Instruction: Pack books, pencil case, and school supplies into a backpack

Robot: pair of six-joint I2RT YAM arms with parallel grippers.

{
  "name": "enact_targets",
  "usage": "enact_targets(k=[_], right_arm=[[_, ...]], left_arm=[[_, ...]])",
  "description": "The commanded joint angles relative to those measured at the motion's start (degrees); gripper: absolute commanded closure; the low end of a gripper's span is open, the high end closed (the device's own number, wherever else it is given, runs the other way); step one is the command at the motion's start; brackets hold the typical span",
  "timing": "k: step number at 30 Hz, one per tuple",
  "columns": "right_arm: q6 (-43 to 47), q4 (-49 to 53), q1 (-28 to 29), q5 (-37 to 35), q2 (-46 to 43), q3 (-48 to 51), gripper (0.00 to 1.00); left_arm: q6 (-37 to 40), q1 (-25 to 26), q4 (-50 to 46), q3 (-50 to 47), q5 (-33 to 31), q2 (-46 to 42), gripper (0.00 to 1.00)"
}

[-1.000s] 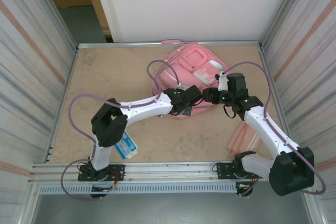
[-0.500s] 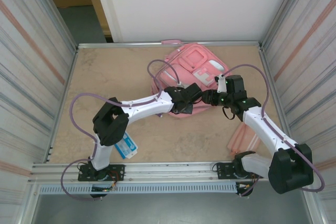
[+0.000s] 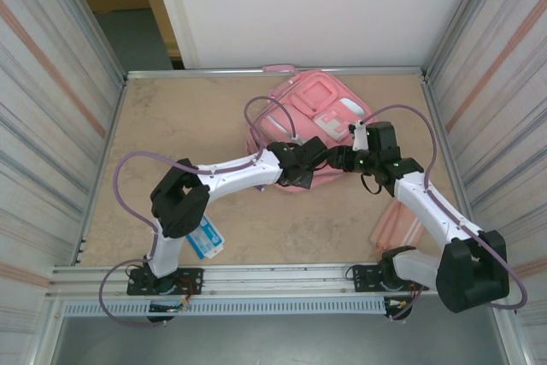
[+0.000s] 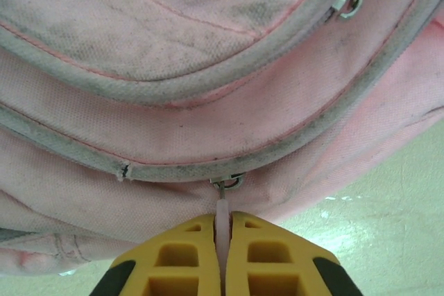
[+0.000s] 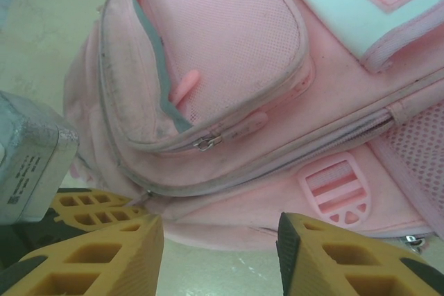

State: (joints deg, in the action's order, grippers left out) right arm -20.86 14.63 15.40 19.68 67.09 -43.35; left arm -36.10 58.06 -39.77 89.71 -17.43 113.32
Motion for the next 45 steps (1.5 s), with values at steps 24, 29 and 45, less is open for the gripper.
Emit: enact_targets(k=[24,29,45], right_arm=[[-49.3,-7.2,7.5,0.0,9.3,-2.8,0.49],[-55.7,-8.3,7.6,0.8,9.0,0.5,0.51],[-61.3,-6.9,9.8,-6.1,7.6,1.3,0.61]], left_arm=[[16.8,-2.3,22.4,-13.4,19.2,-15.1,1.0],[16.9,-2.1,23.5,-14.0,19.0,-16.1,1.0],[19.8,-1.4,26.9,-14.7,25.3,-16.1,1.0]])
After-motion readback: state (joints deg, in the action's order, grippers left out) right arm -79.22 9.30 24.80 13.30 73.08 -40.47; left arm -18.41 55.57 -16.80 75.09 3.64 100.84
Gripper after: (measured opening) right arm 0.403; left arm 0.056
